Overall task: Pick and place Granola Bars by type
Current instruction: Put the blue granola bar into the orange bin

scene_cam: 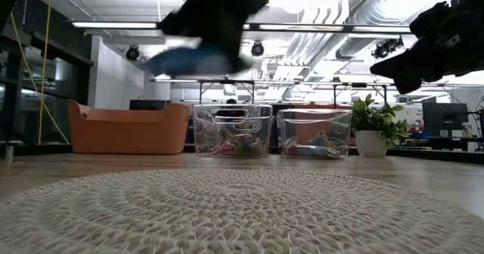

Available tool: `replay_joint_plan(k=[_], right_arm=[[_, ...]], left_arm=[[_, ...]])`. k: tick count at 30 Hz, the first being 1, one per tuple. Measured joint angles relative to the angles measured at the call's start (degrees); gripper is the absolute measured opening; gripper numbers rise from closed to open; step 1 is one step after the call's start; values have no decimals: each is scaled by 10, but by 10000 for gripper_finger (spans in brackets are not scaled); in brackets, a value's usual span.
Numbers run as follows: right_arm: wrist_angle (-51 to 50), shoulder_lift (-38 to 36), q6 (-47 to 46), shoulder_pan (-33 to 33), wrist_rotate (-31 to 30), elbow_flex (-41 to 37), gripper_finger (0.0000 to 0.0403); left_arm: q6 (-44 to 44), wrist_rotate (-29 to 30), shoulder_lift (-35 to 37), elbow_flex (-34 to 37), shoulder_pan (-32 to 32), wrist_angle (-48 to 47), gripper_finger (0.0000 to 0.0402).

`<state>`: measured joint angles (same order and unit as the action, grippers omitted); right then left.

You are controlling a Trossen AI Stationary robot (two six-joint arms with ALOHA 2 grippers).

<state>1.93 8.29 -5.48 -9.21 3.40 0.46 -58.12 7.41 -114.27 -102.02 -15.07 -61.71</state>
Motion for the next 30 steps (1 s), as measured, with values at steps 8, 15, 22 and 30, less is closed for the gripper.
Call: replay_joint_plan(k=[8,15,22,30], right_arm=[[0,0,0,0,0,0,0],[0,0,0,0,0,0,0],[0,1,0,0,0,0,0],[0,7,0,0,0,0,0]], left_arm=[[121,76,1,-186,1,4,45],[226,177,8,-330,4,12,45],[263,253,94,-311,46,39,45],[284,327,175,-311,140,-9,44]])
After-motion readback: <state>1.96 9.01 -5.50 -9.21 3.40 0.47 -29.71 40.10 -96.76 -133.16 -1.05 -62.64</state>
